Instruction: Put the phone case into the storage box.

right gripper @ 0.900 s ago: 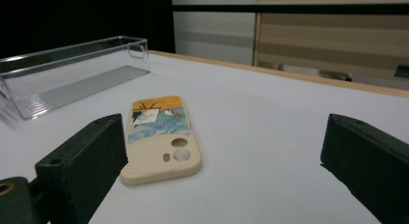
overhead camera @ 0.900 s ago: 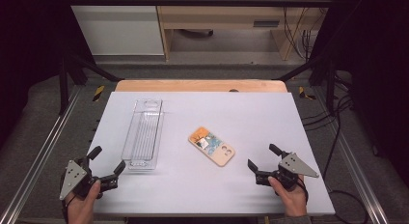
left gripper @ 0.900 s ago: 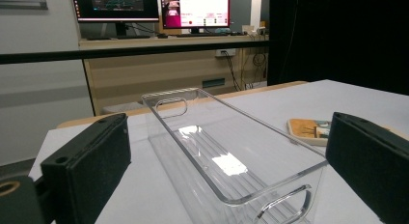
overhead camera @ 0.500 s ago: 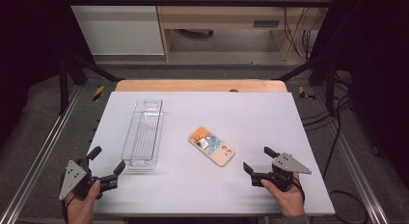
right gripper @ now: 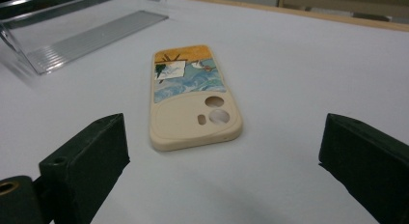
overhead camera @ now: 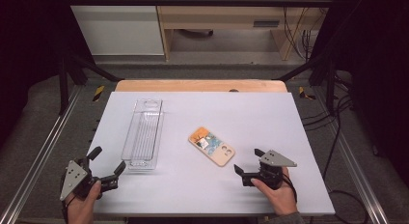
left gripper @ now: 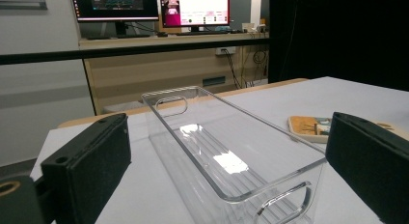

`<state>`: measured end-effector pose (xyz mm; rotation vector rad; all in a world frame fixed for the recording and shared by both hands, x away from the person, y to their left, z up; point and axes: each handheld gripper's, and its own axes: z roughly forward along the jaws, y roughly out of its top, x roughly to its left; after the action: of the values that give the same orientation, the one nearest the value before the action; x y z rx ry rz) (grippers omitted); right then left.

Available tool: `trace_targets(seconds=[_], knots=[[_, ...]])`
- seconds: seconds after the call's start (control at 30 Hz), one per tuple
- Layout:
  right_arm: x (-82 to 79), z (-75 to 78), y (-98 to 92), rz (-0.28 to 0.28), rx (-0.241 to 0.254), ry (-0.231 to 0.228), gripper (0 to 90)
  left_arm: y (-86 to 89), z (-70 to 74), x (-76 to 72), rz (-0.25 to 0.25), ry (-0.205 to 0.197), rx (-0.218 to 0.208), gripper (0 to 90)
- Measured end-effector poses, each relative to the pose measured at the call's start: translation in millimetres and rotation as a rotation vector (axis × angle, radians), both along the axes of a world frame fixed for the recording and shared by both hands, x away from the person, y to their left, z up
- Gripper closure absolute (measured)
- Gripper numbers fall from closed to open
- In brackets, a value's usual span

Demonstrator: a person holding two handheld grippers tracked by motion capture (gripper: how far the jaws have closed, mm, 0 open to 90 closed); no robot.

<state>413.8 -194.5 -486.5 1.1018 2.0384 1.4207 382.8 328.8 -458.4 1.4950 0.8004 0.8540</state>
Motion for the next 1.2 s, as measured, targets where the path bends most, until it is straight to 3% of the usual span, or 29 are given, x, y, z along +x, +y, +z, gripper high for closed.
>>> trace_targets(seconds=[0.17, 0.73, 1.03, 1.2], knots=[[7.6, 6.9, 15.3, 0.038, -0.055, 0.042, 3.9, -0.2, 0.0, 0.0, -0.001, 0.0, 0.002, 1.9], [40.3, 16.6, 60.2, 0.172, -0.321, 0.196, 5.2, 0.3, 0.0, 0.1, 0.0, 0.001, 0.0, 2.0], [55.1, 17.3, 75.5, 0.197, -0.422, 0.26, 5.6, 0.8, 0.1, 0.0, 0.002, 0.002, -0.001, 2.0], [64.2, 18.0, 78.4, 0.199, -0.448, 0.302, 5.8, 1.2, 0.1, 0.2, 0.002, 0.002, -0.001, 2.0]])
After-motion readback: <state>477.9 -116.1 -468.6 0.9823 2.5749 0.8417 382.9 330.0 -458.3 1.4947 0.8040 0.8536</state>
